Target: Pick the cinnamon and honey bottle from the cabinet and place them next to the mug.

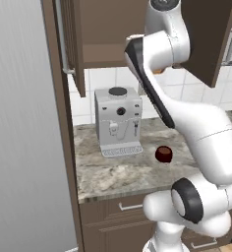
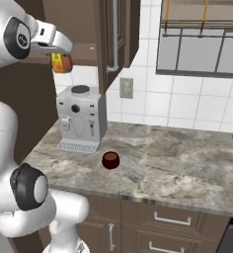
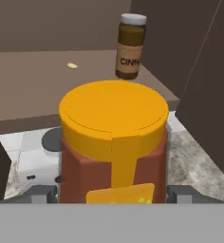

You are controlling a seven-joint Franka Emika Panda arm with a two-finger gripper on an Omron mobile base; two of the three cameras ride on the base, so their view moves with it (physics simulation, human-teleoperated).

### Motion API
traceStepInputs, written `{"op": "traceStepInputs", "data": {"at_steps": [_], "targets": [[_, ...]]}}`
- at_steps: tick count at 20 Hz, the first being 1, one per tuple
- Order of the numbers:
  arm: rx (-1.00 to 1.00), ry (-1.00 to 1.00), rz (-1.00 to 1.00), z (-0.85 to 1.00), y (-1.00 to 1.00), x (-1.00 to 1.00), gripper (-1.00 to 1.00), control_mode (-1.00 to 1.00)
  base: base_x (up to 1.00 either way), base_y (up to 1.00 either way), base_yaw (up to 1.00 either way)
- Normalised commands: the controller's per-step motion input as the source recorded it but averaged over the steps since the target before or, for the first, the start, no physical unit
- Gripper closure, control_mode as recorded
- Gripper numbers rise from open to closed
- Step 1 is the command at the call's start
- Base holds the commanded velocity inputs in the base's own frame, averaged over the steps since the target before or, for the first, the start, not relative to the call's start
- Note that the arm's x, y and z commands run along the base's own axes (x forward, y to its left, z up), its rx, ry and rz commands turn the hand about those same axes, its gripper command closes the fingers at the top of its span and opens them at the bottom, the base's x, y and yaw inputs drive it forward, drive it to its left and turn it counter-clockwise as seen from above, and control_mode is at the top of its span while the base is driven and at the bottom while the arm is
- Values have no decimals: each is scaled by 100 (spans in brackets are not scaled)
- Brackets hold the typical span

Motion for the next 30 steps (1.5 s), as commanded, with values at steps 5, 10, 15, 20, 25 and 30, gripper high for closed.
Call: {"op": "traceStepInputs", "data": {"at_steps": [5, 10, 15, 20, 25, 30], "targets": [[0, 3, 7, -72, -11, -55, 100, -100, 0, 0, 0], [0, 1, 13, -90, -6, -35, 100, -100, 0, 0, 0], [0, 0, 19, -80, -18, -30, 100, -100, 0, 0, 0], [0, -2, 21, -44, -38, -28, 100, -100, 0, 0, 0], [0, -4, 27, -21, -63, -1, 100, -100, 0, 0, 0], [0, -5, 31, -13, -44, -1, 100, -100, 0, 0, 0]]}}
